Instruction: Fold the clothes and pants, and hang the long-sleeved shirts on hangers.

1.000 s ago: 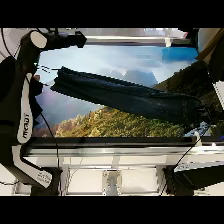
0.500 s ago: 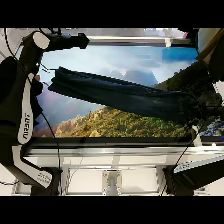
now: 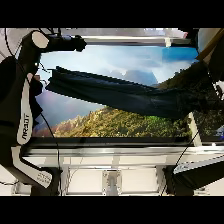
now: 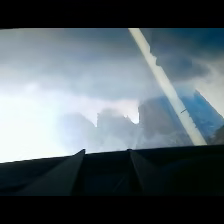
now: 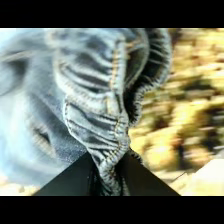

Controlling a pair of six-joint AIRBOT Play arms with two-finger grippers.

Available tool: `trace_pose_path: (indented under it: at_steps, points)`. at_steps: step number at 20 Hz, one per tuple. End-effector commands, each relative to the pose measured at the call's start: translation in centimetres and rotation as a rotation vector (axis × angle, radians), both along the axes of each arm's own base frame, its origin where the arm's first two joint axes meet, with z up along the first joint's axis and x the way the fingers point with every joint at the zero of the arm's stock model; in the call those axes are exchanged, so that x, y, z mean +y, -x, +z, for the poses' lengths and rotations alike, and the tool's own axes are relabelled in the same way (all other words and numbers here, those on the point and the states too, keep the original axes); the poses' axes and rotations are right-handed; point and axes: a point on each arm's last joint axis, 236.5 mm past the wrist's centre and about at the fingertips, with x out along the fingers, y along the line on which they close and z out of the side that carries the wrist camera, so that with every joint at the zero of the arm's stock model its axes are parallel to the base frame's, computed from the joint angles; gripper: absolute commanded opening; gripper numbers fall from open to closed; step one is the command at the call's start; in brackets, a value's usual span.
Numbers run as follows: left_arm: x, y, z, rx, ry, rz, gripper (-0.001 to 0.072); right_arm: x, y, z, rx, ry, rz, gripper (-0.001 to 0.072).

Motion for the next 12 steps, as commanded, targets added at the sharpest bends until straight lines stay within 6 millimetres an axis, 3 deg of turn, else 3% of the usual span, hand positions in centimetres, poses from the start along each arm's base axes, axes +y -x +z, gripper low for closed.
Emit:
trace_pose_path:
  at_steps: [1, 3, 5, 6, 7, 9, 12]
  points:
    - [-0.7, 3.1, -0.9, 0.1, -0.04, -0.073, 0.0027, 1.4, 1.6, 6.8, -0.084, 0.017, 0.083, 0.0043]
    - [-2.8, 4.6, -0.5, 0.11, -0.046, -0.122, 0.002, 3.2, 2.5, 12.4, -0.177, 0.001, 0.106, 0.0042]
    - [-7.3, 5.2, -1.1, 0.09, -0.036, -0.182, 0.0019, 6.0, 1.6, 17.2, -0.285, -0.015, 0.107, 0.0042]
    - [-10.7, 5.8, -2.4, 0.101, -0.021, -0.232, 0.0019, 7.7, 0.9, 19.1, -0.328, -0.023, 0.115, 0.0042]
    - [-14.3, 7.0, -4.2, 0.135, -0.002, -0.293, 0.002, 9.9, 0.2, 20.8, -0.368, -0.036, 0.143, 0.0042]
    - [-21.4, 10.4, -9.8, 0.243, 0.007, -0.417, 0.002, 14.3, -1.2, 22.6, -0.389, -0.061, 0.201, 0.0042]
    - [-29.4, 15.7, -18.0, 0.39, 0.021, -0.539, 0.002, 20.4, -3.8, 23.2, -0.415, -0.053, 0.253, 0.0042]
